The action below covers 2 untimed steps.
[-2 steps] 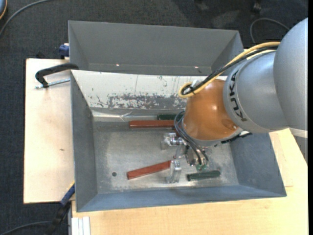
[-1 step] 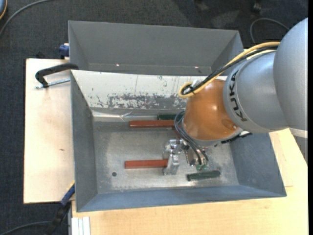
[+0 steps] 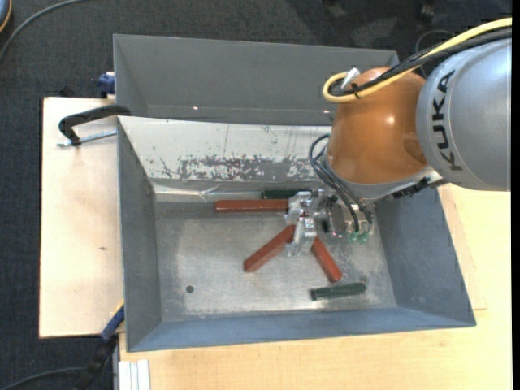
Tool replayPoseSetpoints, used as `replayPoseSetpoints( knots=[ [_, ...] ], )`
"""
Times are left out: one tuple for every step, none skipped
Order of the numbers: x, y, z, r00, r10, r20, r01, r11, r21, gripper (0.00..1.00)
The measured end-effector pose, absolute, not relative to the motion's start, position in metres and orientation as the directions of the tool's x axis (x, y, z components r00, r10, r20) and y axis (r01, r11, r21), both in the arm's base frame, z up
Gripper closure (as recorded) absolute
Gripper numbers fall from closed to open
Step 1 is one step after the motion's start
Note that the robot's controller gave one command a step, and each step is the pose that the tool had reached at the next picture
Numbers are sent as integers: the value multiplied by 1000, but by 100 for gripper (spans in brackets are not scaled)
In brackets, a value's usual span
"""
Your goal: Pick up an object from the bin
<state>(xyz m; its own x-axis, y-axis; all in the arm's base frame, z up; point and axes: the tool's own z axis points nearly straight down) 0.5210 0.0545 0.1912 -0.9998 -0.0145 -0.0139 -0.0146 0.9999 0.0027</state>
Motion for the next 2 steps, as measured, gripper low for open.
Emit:
replayPoseSetpoints(
  knots=[
    [501, 80, 119, -982, -187, 2, -187, 982, 2, 100],
    [507, 74, 257, -982, -191, -15, -191, 982, 0, 100]
  ],
)
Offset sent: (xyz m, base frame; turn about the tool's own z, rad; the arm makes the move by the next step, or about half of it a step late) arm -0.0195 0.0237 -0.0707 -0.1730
